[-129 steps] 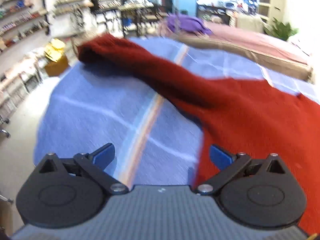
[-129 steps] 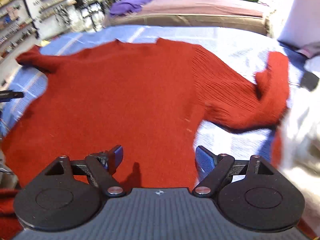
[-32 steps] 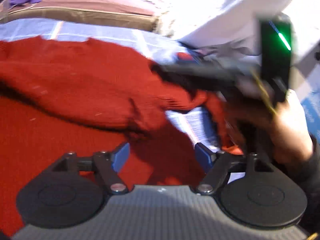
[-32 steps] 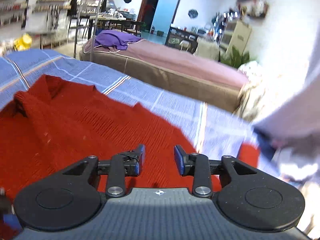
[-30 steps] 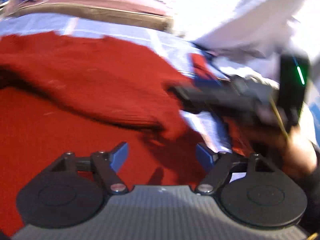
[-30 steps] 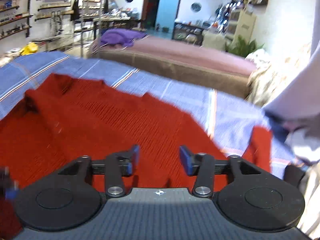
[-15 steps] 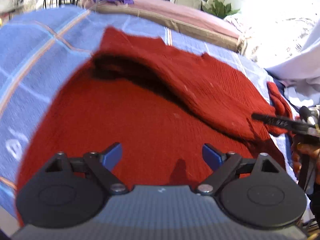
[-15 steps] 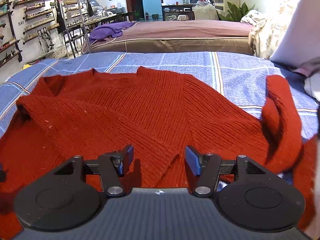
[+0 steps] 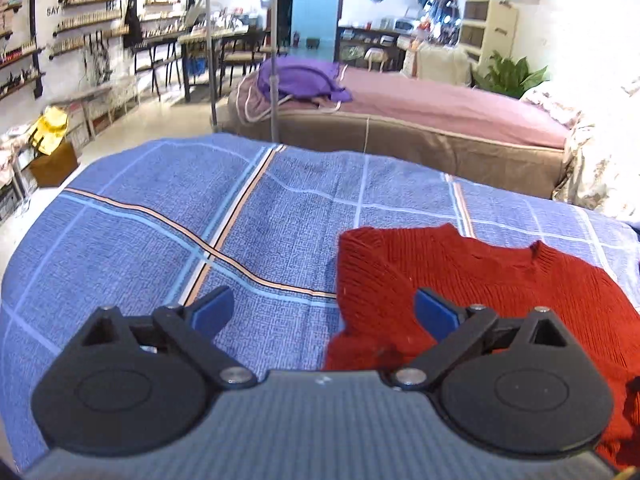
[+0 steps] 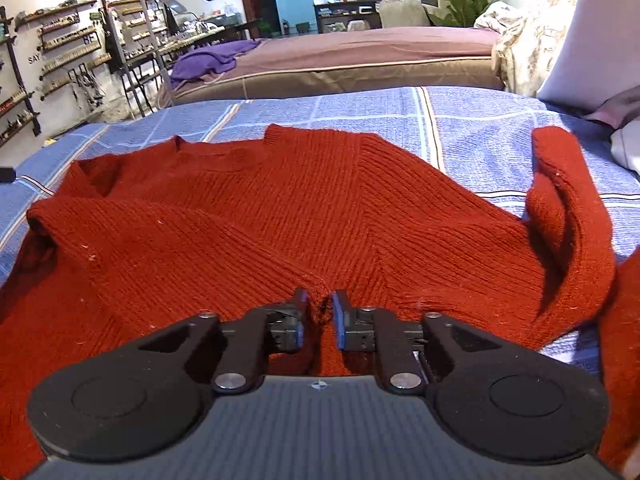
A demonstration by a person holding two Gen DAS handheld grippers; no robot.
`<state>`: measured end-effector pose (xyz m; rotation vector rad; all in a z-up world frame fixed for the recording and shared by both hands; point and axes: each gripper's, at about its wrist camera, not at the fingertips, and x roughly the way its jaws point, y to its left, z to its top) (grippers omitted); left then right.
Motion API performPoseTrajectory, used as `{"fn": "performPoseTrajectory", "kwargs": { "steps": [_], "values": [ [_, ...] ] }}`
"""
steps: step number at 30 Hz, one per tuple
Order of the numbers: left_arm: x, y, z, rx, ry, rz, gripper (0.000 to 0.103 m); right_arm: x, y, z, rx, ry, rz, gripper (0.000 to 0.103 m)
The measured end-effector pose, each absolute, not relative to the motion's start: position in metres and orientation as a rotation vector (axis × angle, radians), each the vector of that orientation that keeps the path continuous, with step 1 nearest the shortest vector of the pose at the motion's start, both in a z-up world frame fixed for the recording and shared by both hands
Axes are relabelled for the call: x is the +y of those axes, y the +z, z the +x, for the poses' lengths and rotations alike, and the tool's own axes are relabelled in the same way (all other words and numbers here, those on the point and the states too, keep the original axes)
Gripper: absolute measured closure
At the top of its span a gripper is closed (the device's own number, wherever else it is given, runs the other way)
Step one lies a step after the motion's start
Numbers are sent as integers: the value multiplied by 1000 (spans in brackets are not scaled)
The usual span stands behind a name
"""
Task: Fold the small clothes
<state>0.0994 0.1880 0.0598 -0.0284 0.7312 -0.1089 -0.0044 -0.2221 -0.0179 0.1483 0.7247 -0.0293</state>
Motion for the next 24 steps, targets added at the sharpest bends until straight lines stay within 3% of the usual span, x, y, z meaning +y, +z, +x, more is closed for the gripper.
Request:
{"fn": "performPoseTrajectory", "kwargs": {
  "steps": [2,3,4,6,8,9,10,13,15,16,18,20,21,23,24],
  "values": [
    [186,58,103,753,-102,-65,2,-222,-17,-5,681,-4,139,52],
    [187,54,97,755,-116,-86,1,-220,-18,-1,683,15,126,44],
    [186,51,93,758,-134,-101,0,-218,-20,3,693,25,109,27],
    [185,37,78,777,-161,-104,0,-215,-30,12,733,34,97,12],
    [183,24,69,812,-168,-80,0,-213,-38,18,787,53,117,20],
    [183,18,66,824,-166,-63,0,-210,-39,16,781,40,100,30],
    [183,14,66,831,-160,-45,0,-208,-37,13,766,21,75,48],
    [193,12,72,824,-116,-39,0,-208,-27,2,716,17,44,75],
    [203,16,84,823,-87,-81,0,-208,-23,-1,710,-5,-2,77],
    [207,20,91,824,-77,-105,0,-208,-22,-1,712,-9,-31,83],
    [210,27,109,827,-73,-131,0,-210,-20,1,697,27,-12,87],
    [205,33,128,838,-86,-114,0,-208,-22,6,718,59,8,80],
    [199,34,138,848,-102,-97,0,-206,-24,8,727,56,-3,68],
    [188,33,156,861,-130,-62,0,-202,-30,13,763,35,-24,70],
    [182,30,165,875,-129,-42,0,-201,-30,12,765,35,-10,78]
  ]
}}
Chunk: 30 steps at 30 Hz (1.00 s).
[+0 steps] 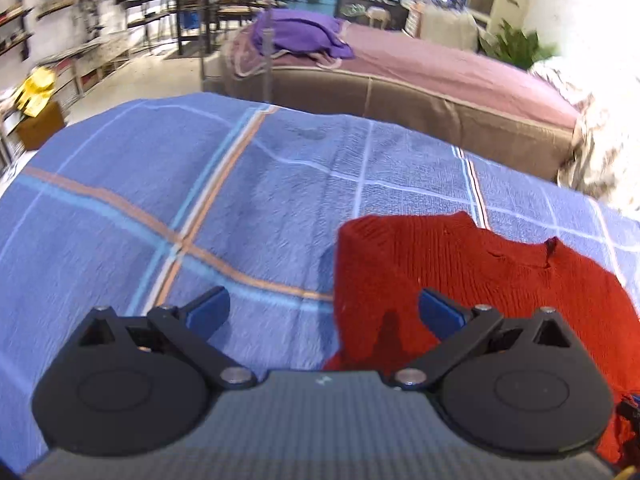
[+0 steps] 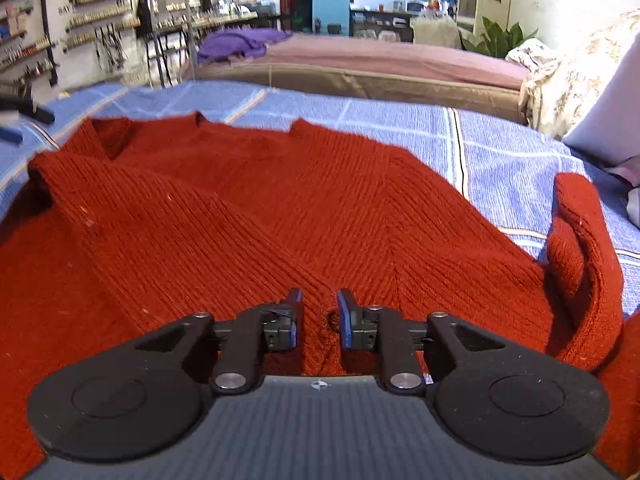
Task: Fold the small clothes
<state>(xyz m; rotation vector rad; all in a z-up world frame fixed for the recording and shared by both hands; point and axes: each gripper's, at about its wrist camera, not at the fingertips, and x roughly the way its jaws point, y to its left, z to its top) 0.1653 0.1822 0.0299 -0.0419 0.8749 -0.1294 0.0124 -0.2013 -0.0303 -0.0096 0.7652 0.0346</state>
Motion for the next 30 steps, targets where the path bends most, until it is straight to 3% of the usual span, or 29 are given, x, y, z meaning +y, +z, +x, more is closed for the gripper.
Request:
{"fn": "performPoseTrajectory", "kwargs": {
  "steps": [1,4,6,7,8,18,19,23,24,25,26,28,30],
  "values": [
    [177,25,175,892,-116,-23,0,-201,-29,11,761,44,8,89],
    [163,5,203,952,-118,-7,1,-199,-22,4,740,61,34,91],
    [155,-4,210,988,-192,-61,26,-200,-15,-1,724,74,52,92],
    [151,-8,211,1011,-242,-80,62,-200,-12,-3,718,78,62,92],
    [145,-10,213,1033,-258,-72,86,-201,-7,-5,714,87,68,92],
    [207,31,269,926,-138,-161,90,-220,72,9,500,304,312,93],
    [211,29,276,912,-101,-147,99,-219,73,16,507,278,273,93],
    [216,19,292,881,-44,-94,95,-225,46,57,652,55,176,93],
    [217,18,293,890,-30,-104,92,-230,37,66,683,55,210,93],
    [218,19,291,889,-12,-116,81,-232,28,73,706,59,227,93],
    [217,21,286,877,-10,-125,62,-230,20,79,727,41,212,93],
    [212,30,272,833,-57,-104,44,-224,8,90,749,0,141,93],
    [202,41,247,798,-120,-65,38,-221,-4,101,766,-14,81,93]
  ]
}}
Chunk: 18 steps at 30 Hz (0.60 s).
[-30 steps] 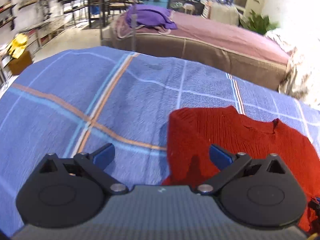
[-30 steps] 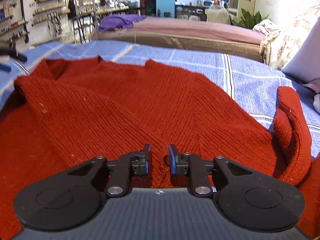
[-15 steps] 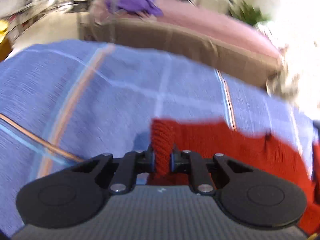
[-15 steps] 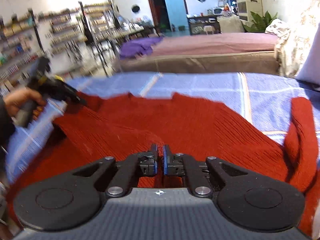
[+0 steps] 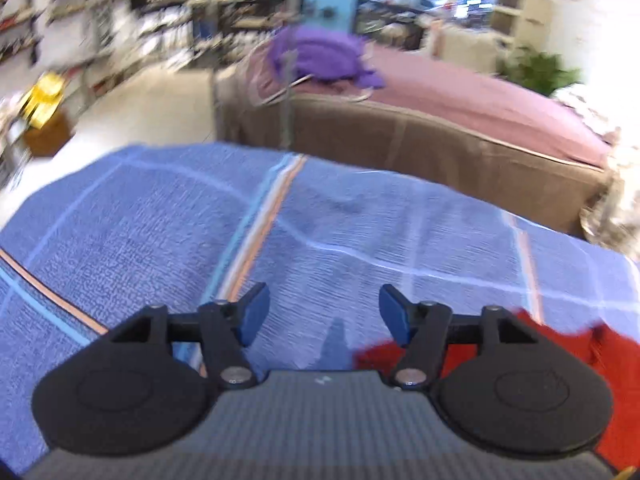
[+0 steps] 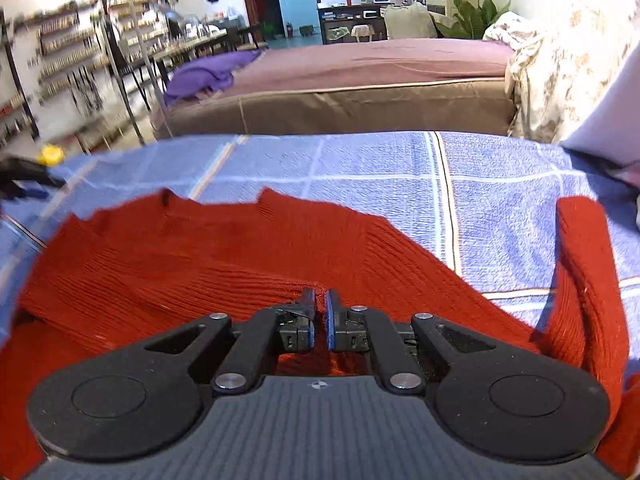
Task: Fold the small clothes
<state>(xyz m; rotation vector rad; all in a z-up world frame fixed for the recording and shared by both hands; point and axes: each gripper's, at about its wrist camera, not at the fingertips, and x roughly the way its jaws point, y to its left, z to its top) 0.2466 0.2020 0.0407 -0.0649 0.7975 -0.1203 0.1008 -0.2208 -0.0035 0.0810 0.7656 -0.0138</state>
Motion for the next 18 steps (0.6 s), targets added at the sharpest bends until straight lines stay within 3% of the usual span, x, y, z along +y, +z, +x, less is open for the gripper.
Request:
{"fn": "performPoseTrajectory", "kwargs": {
  "steps": [3,4,6,11,13,15,18],
  "values": [
    [182,48,203,792,-265,-16,30,-226,-24,113,834,-54,17,89],
    [175,46,190,797,-308,4,27,-230,-27,109,848,-76,0,71],
    [160,36,165,818,-366,58,24,-231,-23,96,809,-122,-11,52],
    [130,-5,141,869,-348,227,24,-201,5,38,561,-99,-126,51],
    [132,-19,141,901,-289,235,16,-185,8,23,530,13,-188,51],
    [136,-29,145,915,-257,193,10,-174,3,13,518,86,-213,51],
    [142,-41,151,931,-241,186,2,-165,-20,18,653,100,-232,52]
  ]
}}
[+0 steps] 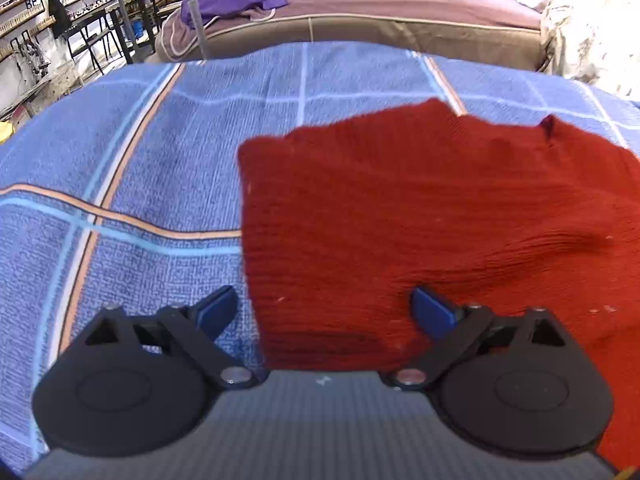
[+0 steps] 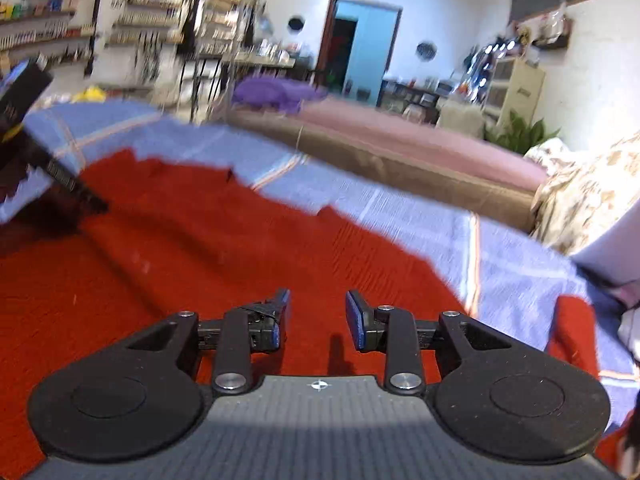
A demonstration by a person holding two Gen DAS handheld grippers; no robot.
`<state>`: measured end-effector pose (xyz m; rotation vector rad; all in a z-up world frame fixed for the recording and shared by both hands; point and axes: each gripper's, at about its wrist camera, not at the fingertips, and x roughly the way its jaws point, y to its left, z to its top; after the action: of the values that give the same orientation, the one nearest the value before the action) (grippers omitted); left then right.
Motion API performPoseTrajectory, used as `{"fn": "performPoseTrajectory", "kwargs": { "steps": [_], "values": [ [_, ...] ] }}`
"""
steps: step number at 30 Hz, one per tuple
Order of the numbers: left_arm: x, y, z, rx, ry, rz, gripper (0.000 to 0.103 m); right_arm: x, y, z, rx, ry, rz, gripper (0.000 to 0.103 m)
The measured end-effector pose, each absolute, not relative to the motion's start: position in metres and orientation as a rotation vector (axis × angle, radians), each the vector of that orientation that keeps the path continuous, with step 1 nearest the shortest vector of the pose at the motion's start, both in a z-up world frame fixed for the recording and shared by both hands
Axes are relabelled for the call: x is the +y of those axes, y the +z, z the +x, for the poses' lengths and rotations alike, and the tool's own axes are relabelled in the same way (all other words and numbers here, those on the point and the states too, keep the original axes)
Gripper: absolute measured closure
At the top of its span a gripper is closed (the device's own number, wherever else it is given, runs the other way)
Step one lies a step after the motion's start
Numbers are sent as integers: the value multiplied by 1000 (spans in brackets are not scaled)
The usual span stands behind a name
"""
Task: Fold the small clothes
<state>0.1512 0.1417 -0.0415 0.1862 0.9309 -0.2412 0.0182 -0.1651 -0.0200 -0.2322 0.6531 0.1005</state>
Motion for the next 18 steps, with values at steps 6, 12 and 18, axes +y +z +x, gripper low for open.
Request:
{"fn": "performPoseTrajectory", "kwargs": {
  "steps": [6,12,18],
  "values": [
    [148,-50,154,925,-254,175,0,-178,-38,13,745,58,-140,51],
    [138,-51,155,892,-228,220,0,-172,-41,17,766,43,-137,48],
    [129,-47,151,880,-194,279,0,-172,-44,13,745,25,-118,47]
  ]
}}
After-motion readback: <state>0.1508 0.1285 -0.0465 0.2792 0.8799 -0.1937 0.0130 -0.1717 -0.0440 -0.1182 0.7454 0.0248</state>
